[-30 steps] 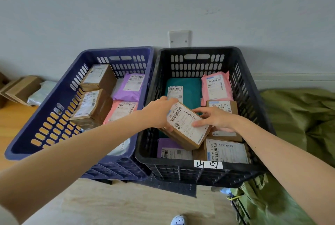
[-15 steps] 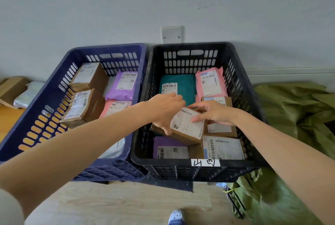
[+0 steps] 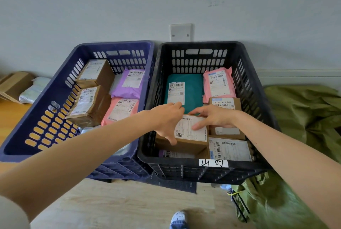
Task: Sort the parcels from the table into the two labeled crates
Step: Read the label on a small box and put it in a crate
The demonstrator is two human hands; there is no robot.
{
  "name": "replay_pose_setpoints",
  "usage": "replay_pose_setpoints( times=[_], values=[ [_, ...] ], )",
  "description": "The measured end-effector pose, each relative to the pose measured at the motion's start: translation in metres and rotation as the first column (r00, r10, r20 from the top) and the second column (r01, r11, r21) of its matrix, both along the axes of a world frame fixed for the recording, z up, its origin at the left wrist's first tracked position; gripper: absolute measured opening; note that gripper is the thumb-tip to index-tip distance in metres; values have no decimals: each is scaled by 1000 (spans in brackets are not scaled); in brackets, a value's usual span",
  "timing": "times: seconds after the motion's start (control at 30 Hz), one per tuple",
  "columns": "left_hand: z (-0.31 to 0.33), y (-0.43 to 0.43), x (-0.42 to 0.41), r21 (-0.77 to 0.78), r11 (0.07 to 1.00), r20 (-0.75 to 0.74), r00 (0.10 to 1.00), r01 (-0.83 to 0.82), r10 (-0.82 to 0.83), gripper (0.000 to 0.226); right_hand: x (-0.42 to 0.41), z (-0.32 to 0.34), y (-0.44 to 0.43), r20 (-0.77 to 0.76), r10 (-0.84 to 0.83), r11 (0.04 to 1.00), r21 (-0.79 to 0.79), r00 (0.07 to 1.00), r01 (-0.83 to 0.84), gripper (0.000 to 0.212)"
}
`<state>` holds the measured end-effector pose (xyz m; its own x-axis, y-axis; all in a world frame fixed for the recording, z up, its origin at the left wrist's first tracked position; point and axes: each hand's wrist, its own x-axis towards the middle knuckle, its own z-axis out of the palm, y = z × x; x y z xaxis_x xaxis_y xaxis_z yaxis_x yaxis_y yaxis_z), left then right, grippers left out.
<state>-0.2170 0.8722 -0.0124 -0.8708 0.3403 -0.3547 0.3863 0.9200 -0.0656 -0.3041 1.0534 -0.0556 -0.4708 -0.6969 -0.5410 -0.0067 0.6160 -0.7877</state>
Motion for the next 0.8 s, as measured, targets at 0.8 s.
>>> replay_pose_setpoints(
  times=[0.8],
  values=[
    [-22, 4, 2, 20, 1000, 75, 997, -8, 6, 92, -3, -15, -8, -117, 259, 943, 246, 959, -224, 70]
  ],
)
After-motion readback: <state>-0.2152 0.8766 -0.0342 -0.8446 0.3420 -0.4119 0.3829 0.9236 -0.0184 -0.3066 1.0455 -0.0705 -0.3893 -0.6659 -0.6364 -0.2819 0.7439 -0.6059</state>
